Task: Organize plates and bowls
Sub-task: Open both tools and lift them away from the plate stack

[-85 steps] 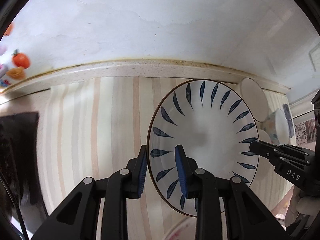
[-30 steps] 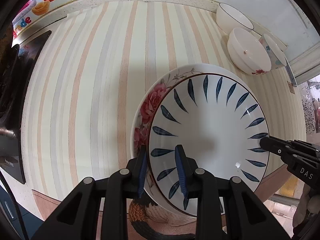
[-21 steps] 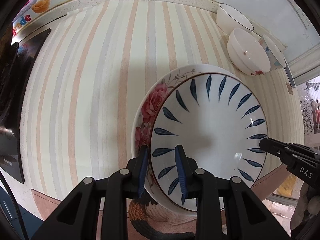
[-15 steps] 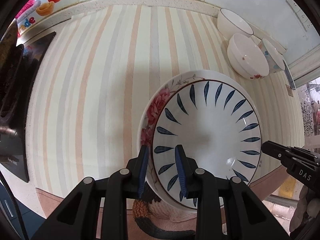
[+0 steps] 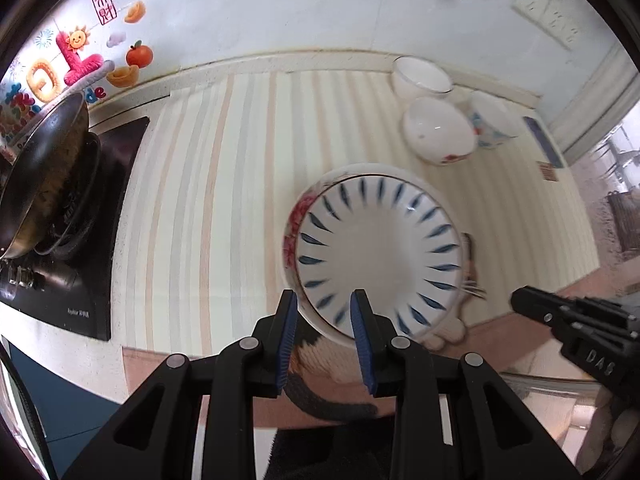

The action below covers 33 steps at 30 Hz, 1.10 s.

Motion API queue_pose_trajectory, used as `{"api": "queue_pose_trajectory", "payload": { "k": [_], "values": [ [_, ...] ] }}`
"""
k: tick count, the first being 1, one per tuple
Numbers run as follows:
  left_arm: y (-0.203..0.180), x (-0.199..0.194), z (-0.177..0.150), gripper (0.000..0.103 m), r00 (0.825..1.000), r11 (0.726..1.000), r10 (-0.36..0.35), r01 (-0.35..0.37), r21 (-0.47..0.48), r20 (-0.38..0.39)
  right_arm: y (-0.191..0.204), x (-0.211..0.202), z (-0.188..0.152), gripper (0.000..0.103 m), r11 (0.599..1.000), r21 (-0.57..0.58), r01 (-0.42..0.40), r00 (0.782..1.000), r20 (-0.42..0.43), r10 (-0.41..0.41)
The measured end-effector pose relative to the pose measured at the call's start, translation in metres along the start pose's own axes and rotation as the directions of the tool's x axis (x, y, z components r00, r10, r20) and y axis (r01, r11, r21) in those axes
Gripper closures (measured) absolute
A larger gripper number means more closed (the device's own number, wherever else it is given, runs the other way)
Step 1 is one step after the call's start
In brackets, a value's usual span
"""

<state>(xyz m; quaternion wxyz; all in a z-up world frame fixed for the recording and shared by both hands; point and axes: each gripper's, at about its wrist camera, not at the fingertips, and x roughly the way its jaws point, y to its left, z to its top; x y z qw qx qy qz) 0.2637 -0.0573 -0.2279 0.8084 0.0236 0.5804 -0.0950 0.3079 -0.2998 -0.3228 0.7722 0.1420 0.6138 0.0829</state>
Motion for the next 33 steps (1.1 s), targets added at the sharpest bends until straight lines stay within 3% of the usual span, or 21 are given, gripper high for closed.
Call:
{"api": "queue_pose_trajectory", "payload": {
  "k": [11, 18, 24, 26, 28, 33],
  "values": [
    [-0.013, -0.076, -0.022, 0.078, 0.995, 0.998, -0.056, 0.053, 0.036, 0.077, 0.031, -0.099, -0.055, 0.093, 0.999, -0.016, -0.047, 0.992, 0.114, 0.049],
    [-0.021, -0.096, -0.034, 0.078, 0.993, 0.996, -0.078, 0.074, 0.050, 0.085, 0.049, -0.149, -0.079, 0.093, 0.997, -0.049, -0.056, 0.984, 0.168, 0.064],
    [-0.033, -0.097, -0.030, 0.077, 0.992, 0.996, -0.084, 0.081, 0.043, 0.092, 0.054, -0.164, -0.083, 0.093, 0.993, -0.081, -0.085, 0.979, 0.177, 0.098],
    [-0.036, -0.090, -0.023, 0.074, 0.993, 0.997, -0.077, 0.075, 0.024, 0.089, 0.048, -0.161, -0.080, 0.087, 0.988, -0.076, -0.133, 0.976, 0.165, 0.144],
    [-0.039, -0.079, -0.012, 0.073, 0.993, 0.997, -0.073, 0.074, -0.005, 0.087, 0.034, -0.150, -0.070, 0.062, 0.983, -0.051, -0.174, 0.974, 0.138, 0.180],
    [-0.048, -0.041, 0.028, 0.073, 0.997, 0.995, -0.051, 0.056, -0.083, 0.066, -0.006, -0.127, -0.040, 0.059, 0.977, 0.015, -0.210, 0.972, 0.114, 0.207]
  ]
}}
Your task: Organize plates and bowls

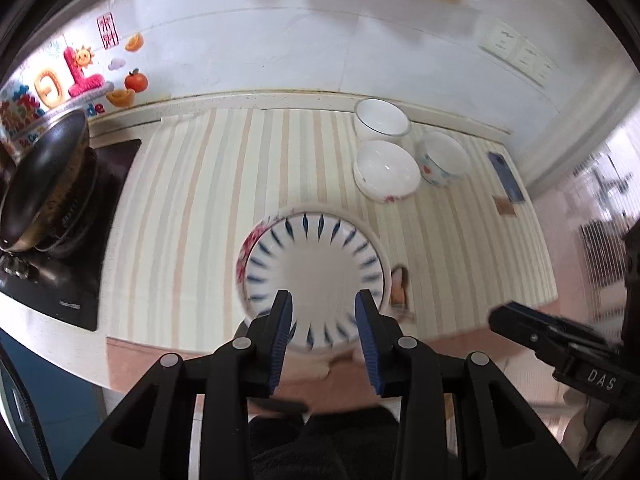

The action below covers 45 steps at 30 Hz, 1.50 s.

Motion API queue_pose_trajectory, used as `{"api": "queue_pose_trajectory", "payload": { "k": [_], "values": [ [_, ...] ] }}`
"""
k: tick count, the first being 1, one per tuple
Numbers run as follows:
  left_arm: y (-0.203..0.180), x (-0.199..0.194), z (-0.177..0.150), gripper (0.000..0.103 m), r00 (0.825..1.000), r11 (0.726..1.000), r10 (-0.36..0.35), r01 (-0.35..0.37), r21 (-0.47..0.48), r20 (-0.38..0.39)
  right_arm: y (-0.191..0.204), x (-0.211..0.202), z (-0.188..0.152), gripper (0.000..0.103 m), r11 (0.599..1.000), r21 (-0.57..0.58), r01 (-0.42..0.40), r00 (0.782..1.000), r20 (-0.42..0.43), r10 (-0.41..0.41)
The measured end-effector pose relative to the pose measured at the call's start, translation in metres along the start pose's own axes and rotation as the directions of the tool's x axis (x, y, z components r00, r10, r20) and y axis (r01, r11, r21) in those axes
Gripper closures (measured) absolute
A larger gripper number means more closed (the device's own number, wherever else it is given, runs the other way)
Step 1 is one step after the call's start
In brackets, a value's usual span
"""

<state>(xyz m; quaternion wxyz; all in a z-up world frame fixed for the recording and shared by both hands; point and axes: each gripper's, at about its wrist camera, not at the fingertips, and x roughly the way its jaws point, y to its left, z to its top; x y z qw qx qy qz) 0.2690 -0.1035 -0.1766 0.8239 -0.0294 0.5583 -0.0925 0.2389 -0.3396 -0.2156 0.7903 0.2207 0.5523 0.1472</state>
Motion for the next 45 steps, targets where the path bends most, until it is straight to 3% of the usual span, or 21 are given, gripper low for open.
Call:
{"api": "queue_pose_trajectory", "payload": {
  "k": [7, 14, 19, 24, 26, 27, 28, 34, 38, 45],
  "values": [
    [-0.026, 0.085, 0.073, 0.073, 0.998, 0.994, 0.021, -0.027, -0.107, -0.063, -0.080, 0.031, 0.071, 0.059, 0.997, 0.048, 0.068, 0.998, -0.013, -0.068],
    [-0.036, 0.182, 0.136, 0.073, 0.985, 0.987, 0.030, -0.056, -0.151, -0.169, -0.151, 0.094, 0.158, 0.059, 0.994, 0.067, 0.090, 0.994, -0.075, -0.085],
    [-0.039, 0.233, 0.156, 0.073, 0.970, 0.990, -0.011, -0.024, -0.140, -0.243, -0.168, 0.149, 0.208, 0.059, 0.992, 0.016, 0.127, 0.986, -0.109, -0.125],
    [-0.040, 0.267, 0.161, 0.074, 0.959, 0.993, -0.028, -0.005, -0.115, -0.283, -0.177, 0.203, 0.235, 0.059, 0.991, 0.015, 0.134, 0.976, -0.173, -0.129],
    [-0.043, 0.267, 0.159, 0.083, 0.964, 0.995, -0.044, 0.018, -0.102, -0.261, -0.181, 0.217, 0.238, 0.065, 0.992, 0.039, 0.124, 0.975, -0.192, -0.114],
    [-0.044, 0.266, 0.158, 0.084, 0.966, 0.995, -0.036, 0.012, -0.094, -0.258, -0.186, 0.226, 0.240, 0.080, 0.992, 0.061, 0.108, 0.974, -0.205, -0.093],
    [-0.047, 0.264, 0.158, 0.084, 0.968, 0.996, -0.025, 0.004, -0.085, -0.250, -0.189, 0.230, 0.240, 0.085, 0.993, 0.074, 0.093, 0.975, -0.210, -0.076],
    [-0.066, 0.235, 0.141, 0.084, 0.975, 0.999, -0.031, 0.020, -0.051, -0.218, -0.186, 0.230, 0.234, 0.086, 0.994, 0.028, 0.108, 0.975, -0.199, -0.100],
    [-0.084, 0.215, 0.117, 0.084, 0.971, 0.998, -0.053, 0.048, -0.029, -0.232, -0.187, 0.211, 0.219, 0.087, 0.995, 0.019, 0.102, 0.973, -0.209, -0.096],
    [-0.120, 0.195, 0.070, 0.084, 0.962, 0.995, -0.083, 0.093, 0.027, -0.258, -0.200, 0.161, 0.166, 0.087, 0.992, 0.033, 0.124, 0.970, -0.214, -0.114]
  ]
}}
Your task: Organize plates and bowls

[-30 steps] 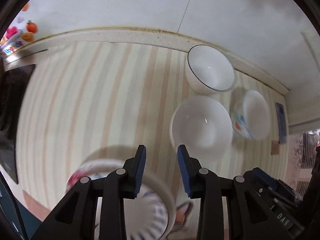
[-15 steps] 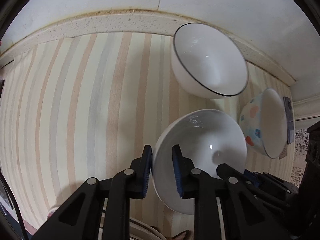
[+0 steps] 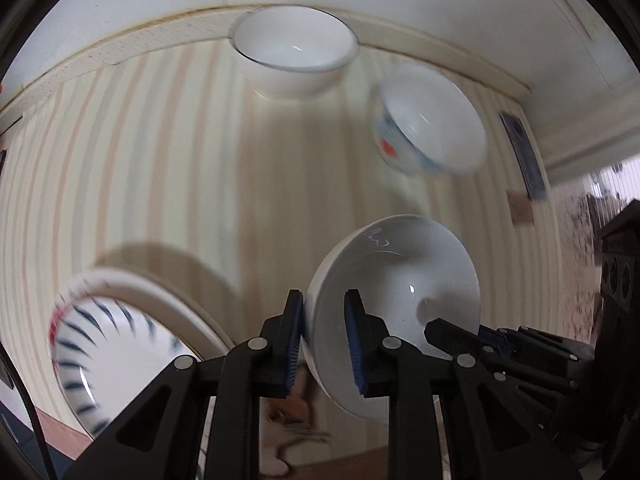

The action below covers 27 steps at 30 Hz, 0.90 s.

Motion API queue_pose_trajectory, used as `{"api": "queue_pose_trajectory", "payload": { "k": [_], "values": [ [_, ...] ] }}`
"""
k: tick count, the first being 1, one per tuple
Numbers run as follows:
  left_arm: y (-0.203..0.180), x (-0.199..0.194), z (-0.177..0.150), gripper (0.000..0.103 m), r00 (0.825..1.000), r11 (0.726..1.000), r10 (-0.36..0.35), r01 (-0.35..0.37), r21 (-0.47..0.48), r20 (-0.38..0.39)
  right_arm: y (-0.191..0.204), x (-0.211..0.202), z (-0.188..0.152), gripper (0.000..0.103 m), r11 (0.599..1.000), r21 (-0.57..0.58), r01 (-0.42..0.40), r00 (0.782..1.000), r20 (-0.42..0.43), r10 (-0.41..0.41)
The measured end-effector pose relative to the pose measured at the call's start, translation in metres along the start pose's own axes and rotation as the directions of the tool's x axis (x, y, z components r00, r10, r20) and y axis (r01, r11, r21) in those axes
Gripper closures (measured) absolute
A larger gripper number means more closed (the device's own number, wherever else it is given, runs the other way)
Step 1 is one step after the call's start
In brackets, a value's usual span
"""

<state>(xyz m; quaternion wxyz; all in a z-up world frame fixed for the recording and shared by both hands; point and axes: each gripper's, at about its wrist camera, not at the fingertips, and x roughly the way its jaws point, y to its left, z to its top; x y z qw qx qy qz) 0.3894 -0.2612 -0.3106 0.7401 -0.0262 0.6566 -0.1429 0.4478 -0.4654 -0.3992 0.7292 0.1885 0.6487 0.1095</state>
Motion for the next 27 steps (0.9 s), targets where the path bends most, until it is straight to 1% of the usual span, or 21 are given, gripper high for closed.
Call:
{"api": "queue_pose_trajectory", "payload": {
  "k": [4, 7, 11, 13, 18, 23, 25, 27],
  "values": [
    [-0.020, 0.007, -0.019, 0.084, 1.000, 0.999, -0.004, 0.005, 0.041, -0.022, -0.016, -0.010, -0.035, 0.087, 0.999, 0.048, 0.004, 1.000, -0.012, -0.004],
    [-0.029, 0.018, -0.026, 0.084, 0.999, 0.998, 0.003, 0.000, 0.068, -0.045, -0.030, -0.014, -0.055, 0.087, 0.996, 0.086, 0.009, 1.000, -0.015, -0.008],
    [-0.039, 0.033, -0.031, 0.084, 0.997, 0.994, 0.023, -0.015, 0.106, -0.077, -0.044, -0.011, -0.073, 0.087, 0.992, 0.120, 0.027, 0.999, -0.021, -0.024],
    [-0.040, 0.036, -0.035, 0.084, 0.996, 0.993, 0.034, -0.024, 0.119, -0.078, -0.054, -0.010, -0.082, 0.087, 0.990, 0.136, 0.030, 0.999, -0.029, -0.026],
    [-0.043, 0.046, -0.034, 0.084, 0.994, 0.991, 0.051, -0.038, 0.131, -0.097, -0.062, -0.005, -0.090, 0.087, 0.987, 0.157, 0.032, 0.999, -0.035, -0.027],
    [-0.044, 0.049, -0.034, 0.084, 0.994, 0.990, 0.056, -0.043, 0.134, -0.095, -0.071, -0.009, -0.094, 0.087, 0.986, 0.168, 0.026, 0.999, -0.032, -0.021],
    [-0.044, 0.049, -0.035, 0.084, 0.994, 0.990, 0.058, -0.044, 0.136, -0.096, -0.059, -0.001, -0.086, 0.087, 0.986, 0.163, 0.031, 0.999, -0.032, -0.026],
    [-0.044, 0.049, -0.034, 0.084, 0.994, 0.990, 0.057, -0.044, 0.136, -0.096, -0.059, -0.002, -0.086, 0.087, 0.987, 0.159, 0.036, 0.999, -0.035, -0.031]
  ]
}}
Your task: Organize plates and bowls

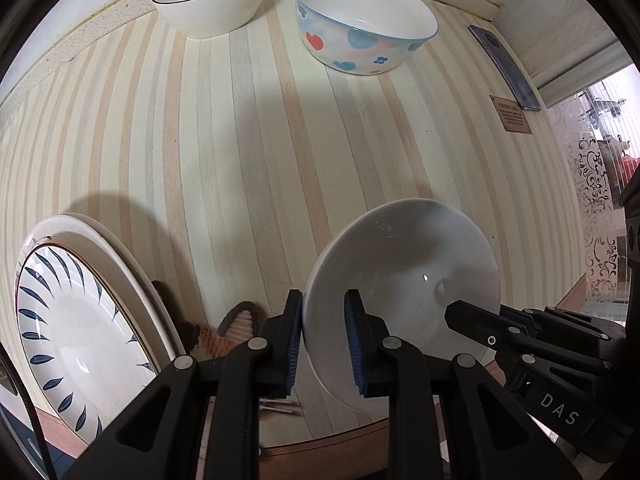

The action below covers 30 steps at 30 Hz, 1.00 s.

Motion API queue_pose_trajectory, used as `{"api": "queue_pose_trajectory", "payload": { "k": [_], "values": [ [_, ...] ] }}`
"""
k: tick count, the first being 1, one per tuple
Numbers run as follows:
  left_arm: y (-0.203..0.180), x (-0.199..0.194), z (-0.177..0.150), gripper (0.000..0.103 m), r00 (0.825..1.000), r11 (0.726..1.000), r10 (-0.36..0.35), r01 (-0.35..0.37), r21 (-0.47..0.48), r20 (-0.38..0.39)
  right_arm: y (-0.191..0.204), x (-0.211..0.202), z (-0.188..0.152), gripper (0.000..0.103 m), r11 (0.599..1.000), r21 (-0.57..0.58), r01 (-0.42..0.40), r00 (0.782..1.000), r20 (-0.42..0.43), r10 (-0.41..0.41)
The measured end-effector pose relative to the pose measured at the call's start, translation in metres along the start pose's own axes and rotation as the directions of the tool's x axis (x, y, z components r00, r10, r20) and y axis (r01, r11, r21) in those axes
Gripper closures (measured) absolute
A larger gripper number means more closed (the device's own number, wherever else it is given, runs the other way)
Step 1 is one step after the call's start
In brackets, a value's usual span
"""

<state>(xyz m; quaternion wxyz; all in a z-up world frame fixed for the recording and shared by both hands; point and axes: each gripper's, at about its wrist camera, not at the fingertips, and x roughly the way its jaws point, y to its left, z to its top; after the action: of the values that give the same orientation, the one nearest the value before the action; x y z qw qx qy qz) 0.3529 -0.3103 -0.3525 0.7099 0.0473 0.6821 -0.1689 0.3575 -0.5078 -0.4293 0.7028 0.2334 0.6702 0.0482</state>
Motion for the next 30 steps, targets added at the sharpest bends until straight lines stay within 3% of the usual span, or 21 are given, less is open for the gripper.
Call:
{"api": "queue_pose_trajectory", "payload": {
  "k": [8, 12, 14, 17, 21, 25, 30],
  "values": [
    [0.003, -0.017, 0.002, 0.084, 0.999, 0.999, 0.030, -0.029, -0.028, 0.034, 0.001, -0.001, 0.003, 0.087, 1.000, -0.011, 0.007, 1.000, -0.022, -0.007],
    [0.013, -0.058, 0.003, 0.083, 0.991, 0.997, 0.038, -0.028, -0.078, 0.127, -0.002, -0.011, 0.007, 0.087, 1.000, -0.003, -0.014, 0.999, -0.035, 0.014],
    [0.019, -0.078, 0.013, 0.078, 0.984, 0.993, 0.035, -0.015, -0.115, 0.173, -0.008, -0.025, 0.010, 0.087, 0.999, 0.014, -0.037, 0.999, -0.024, 0.037],
    [0.027, -0.090, 0.043, 0.072, 0.979, 0.990, 0.008, 0.022, -0.142, 0.205, -0.019, -0.053, 0.021, 0.086, 0.995, 0.052, -0.088, 0.996, 0.018, 0.087],
    [0.042, -0.082, 0.099, 0.072, 0.978, 0.983, 0.003, 0.036, -0.182, 0.207, -0.020, -0.080, 0.060, 0.061, 0.989, 0.050, -0.138, 0.988, 0.082, 0.134],
    [0.049, -0.059, 0.156, 0.072, 0.984, 0.980, -0.010, 0.046, -0.196, 0.180, -0.014, -0.082, 0.111, 0.059, 0.989, 0.037, -0.145, 0.981, 0.135, 0.138],
    [0.041, -0.018, 0.192, 0.072, 0.994, 0.981, -0.063, 0.079, -0.177, 0.094, 0.000, -0.060, 0.172, 0.059, 0.992, 0.035, -0.122, 0.983, 0.145, 0.116]
  ]
}}
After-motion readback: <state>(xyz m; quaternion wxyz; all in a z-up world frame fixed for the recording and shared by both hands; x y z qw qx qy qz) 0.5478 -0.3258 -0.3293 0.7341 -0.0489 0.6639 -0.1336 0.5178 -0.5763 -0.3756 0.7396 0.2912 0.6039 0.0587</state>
